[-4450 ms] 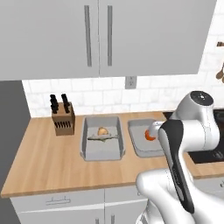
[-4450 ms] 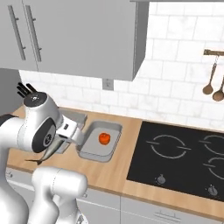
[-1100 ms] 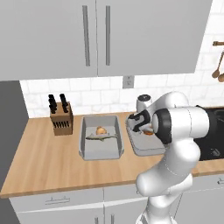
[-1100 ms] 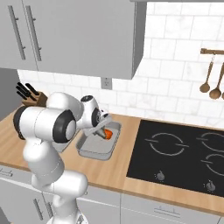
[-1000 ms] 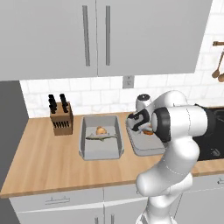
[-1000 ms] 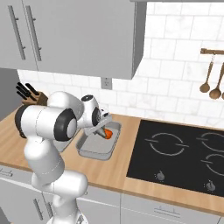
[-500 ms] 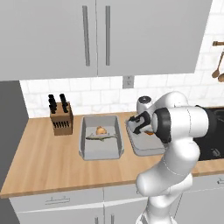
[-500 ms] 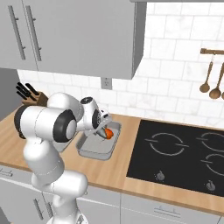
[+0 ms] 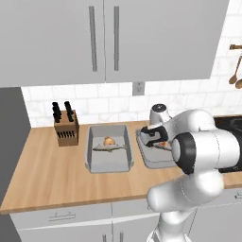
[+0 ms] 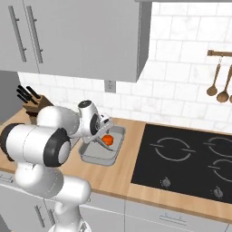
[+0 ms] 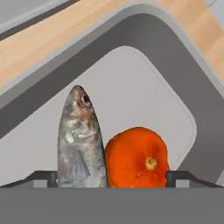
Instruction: Place one squash and one fish in each tupperware on the nearby counter, to pack two identical lunches.
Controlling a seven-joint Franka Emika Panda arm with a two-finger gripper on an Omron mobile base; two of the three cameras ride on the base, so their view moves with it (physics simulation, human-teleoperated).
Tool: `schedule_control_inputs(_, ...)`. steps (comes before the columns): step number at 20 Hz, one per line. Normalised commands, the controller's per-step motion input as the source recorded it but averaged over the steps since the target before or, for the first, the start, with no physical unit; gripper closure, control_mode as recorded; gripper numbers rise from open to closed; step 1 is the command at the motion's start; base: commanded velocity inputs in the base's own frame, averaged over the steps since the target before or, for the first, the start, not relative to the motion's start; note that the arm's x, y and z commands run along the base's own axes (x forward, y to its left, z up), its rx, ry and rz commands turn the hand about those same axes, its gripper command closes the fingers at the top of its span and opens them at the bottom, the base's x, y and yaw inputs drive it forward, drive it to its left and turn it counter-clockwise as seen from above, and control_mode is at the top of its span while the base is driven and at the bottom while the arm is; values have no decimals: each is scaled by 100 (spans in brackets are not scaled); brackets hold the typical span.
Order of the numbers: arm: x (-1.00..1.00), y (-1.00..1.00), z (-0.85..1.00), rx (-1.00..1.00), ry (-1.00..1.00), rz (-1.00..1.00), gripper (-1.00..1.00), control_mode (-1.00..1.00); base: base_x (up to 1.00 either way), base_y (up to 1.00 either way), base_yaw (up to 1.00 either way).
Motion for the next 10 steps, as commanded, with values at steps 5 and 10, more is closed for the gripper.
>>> schedule_control_inputs(5,-70,26,36,0,0,-3,-100,-100,0,0,0)
schedule_control_inputs(10,-55,2,66,0,-2,-1,-100,-100,0,0,0)
